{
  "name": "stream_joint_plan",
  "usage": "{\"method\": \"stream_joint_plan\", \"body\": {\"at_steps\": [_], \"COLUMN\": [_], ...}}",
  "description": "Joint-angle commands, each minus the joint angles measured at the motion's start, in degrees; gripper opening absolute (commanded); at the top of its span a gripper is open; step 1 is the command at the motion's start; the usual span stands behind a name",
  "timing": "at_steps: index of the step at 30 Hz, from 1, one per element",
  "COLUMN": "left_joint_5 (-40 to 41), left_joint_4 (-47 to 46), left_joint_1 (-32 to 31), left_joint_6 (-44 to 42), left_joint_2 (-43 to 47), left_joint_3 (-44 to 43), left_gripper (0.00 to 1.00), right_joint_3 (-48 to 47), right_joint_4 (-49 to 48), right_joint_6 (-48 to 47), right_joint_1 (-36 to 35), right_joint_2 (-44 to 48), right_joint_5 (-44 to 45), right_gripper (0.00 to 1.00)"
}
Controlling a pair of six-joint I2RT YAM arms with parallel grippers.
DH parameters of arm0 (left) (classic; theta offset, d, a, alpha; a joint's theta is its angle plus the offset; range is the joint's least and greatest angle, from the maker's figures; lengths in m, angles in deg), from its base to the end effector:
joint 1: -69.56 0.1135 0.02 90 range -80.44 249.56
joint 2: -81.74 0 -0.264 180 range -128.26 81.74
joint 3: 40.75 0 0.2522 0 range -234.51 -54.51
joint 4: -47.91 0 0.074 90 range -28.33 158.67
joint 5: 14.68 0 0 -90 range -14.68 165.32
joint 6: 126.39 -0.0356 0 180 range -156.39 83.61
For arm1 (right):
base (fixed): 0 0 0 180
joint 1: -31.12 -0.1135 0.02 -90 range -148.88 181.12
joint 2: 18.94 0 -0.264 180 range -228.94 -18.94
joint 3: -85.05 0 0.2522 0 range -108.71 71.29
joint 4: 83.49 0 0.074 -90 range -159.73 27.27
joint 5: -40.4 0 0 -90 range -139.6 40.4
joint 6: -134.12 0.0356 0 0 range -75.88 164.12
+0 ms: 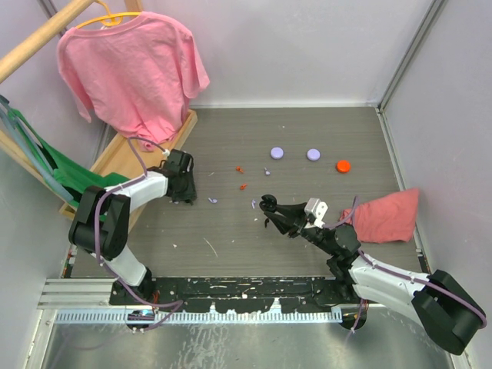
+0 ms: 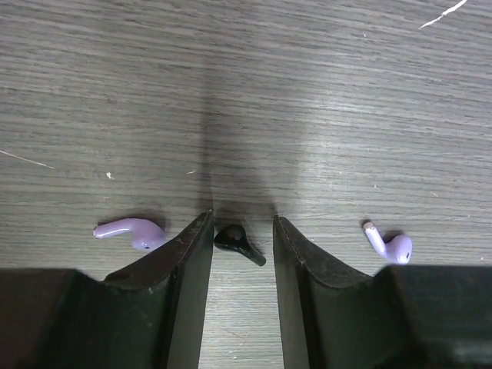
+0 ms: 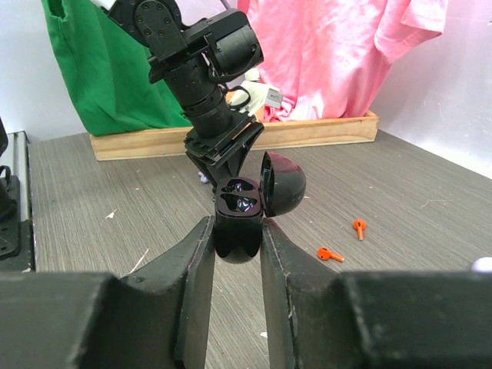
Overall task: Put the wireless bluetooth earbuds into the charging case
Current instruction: Pick up the earbud from the center of the board.
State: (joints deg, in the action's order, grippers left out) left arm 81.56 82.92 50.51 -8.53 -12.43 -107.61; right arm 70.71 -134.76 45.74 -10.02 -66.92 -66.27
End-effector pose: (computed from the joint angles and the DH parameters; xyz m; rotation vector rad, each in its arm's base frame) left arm 0.2982 -0.0989 0.1642 -0.2393 2.6427 -0.1275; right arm 0.1110 0.1105 0.2027 -0.6819 1.1311 0.8221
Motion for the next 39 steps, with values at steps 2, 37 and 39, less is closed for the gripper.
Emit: {"method": "stream_joint_plan", "body": {"at_steps": [2, 37, 39], "left_joint_5": [-3.84, -1.03, -1.09], "left_joint_4": [0.14, 6.02, 5.68], "left_joint_1": [0.16, 0.11, 0.13], "left_joint_6": [0.50, -0.65, -0.78], "left_joint_2": [-0.21, 0.86, 0.61], "left_joint_3": [-0.46, -1.53, -1.70], "left_gripper": [0.37, 0.39, 0.39], "right_joint_3": [0.49, 0.05, -0.02], "right_joint_4": [-2.76, -1.76, -1.76], "right_joint_6": [-0.46, -0.24, -0.25], "right_joint_1": [-0.09, -0.16, -0.17], "right_joint_2": [1.24, 1.13, 0.98], "right_joint_5": [0.04, -0.80, -0.95], "right_gripper": [0.01, 0.01, 0.01]}}
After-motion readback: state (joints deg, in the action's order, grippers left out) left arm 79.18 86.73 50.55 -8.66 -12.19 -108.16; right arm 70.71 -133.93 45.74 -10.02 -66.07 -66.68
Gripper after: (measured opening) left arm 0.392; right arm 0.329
